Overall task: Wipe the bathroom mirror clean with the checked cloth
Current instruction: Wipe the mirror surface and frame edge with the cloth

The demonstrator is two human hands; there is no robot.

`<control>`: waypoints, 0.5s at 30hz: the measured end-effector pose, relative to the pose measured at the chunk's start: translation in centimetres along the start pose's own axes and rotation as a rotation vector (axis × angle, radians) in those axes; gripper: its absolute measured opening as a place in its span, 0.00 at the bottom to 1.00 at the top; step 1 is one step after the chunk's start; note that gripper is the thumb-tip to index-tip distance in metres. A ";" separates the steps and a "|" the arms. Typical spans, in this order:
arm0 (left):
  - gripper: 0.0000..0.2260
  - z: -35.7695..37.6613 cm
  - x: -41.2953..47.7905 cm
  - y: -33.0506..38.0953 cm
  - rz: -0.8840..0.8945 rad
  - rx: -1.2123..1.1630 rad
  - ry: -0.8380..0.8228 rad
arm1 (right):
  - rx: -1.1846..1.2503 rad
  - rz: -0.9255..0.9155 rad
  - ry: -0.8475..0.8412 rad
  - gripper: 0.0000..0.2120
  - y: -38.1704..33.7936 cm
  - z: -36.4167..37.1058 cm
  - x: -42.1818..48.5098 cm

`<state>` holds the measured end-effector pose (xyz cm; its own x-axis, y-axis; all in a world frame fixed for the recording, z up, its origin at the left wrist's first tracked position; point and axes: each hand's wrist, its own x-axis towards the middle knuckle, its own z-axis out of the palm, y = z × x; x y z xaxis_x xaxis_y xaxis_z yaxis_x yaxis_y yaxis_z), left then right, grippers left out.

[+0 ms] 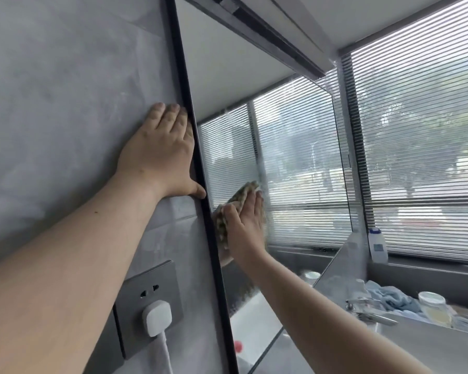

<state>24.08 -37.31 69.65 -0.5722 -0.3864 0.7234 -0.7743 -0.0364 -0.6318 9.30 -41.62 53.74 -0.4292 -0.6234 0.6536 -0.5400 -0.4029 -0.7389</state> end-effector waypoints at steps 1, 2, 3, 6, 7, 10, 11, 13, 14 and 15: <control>0.64 0.1 0.0 0.0 -0.002 0.001 -0.001 | -0.009 -0.018 0.012 0.41 -0.3 -0.3 1.1; 0.64 0.1 0.1 -0.1 -0.002 0.005 -0.004 | -0.012 -0.031 0.028 0.40 -0.3 -0.6 2.1; 0.64 0.1 0.1 -0.1 0.000 0.010 -0.010 | -0.005 -0.037 0.053 0.39 0.1 -0.7 2.9; 0.63 0.2 0.1 -0.1 0.001 0.018 -0.018 | 0.053 0.068 0.159 0.40 4.4 -0.5 4.0; 0.63 0.2 0.1 -0.1 -0.001 0.019 -0.022 | 0.053 0.146 0.199 0.40 6.6 -0.3 4.1; 0.62 0.0 0.0 -0.1 -0.004 0.014 -0.041 | 0.176 0.421 0.294 0.45 14.6 0.3 4.1; 0.62 0.0 0.0 -0.1 -0.005 0.009 -0.047 | 0.191 0.479 0.296 0.45 17.1 0.6 4.3; 0.62 -0.1 0.0 -0.1 -0.006 0.001 -0.050 | 0.180 0.579 0.291 0.44 19.0 0.8 5.2; 0.62 -0.1 0.0 -0.1 -0.004 0.001 -0.050 | 0.166 0.591 0.300 0.42 17.7 0.4 5.7; 0.62 -0.1 -0.1 0.0 -0.003 0.000 -0.052 | 0.146 0.564 0.321 0.40 15.4 -0.4 6.2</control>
<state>24.12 -37.18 69.67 -0.5549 -0.4340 0.7097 -0.7761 -0.0372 -0.6295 -1.90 -51.42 46.49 -0.8240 -0.5437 0.1598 -0.0756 -0.1740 -0.9818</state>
